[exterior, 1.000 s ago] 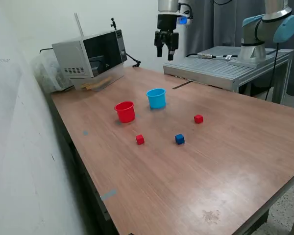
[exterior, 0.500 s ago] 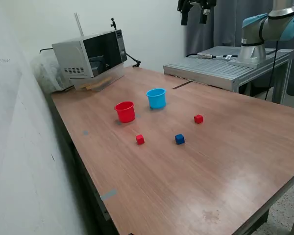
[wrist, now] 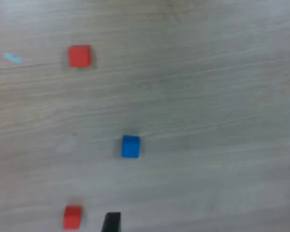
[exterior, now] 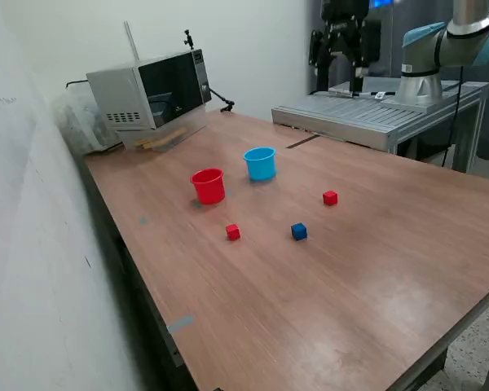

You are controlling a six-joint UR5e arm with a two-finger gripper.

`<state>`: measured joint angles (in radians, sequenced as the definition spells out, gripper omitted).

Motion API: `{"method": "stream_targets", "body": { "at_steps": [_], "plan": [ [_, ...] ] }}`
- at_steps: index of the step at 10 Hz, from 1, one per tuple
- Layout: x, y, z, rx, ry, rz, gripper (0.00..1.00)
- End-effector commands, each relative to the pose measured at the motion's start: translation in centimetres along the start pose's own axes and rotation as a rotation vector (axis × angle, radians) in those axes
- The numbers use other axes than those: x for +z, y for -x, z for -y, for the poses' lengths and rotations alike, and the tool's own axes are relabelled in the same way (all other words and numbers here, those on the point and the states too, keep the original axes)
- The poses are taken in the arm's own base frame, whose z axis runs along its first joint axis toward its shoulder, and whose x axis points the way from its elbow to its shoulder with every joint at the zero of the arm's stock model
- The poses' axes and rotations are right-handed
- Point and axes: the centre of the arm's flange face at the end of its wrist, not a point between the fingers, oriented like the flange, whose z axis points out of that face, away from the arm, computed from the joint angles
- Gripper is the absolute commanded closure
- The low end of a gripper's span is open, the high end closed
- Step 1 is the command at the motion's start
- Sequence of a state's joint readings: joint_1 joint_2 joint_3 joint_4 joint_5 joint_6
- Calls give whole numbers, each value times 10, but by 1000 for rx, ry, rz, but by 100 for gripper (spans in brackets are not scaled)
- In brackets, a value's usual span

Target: Place red objects in the red bin, and blue objects in the blue bin.

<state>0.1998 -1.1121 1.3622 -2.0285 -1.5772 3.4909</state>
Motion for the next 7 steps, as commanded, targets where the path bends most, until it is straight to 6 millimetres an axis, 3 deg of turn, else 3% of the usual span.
{"method": "stream_targets", "body": {
  "at_steps": [1, 2, 4, 7],
  "plan": [
    [165, -21, -15, 11, -90, 40, 0],
    [197, -20, -14, 10, -105, 48, 0],
    [228, -20, -14, 10, -102, 47, 0],
    [238, -8, -25, 21, -82, 44, 0]
  ]
}}
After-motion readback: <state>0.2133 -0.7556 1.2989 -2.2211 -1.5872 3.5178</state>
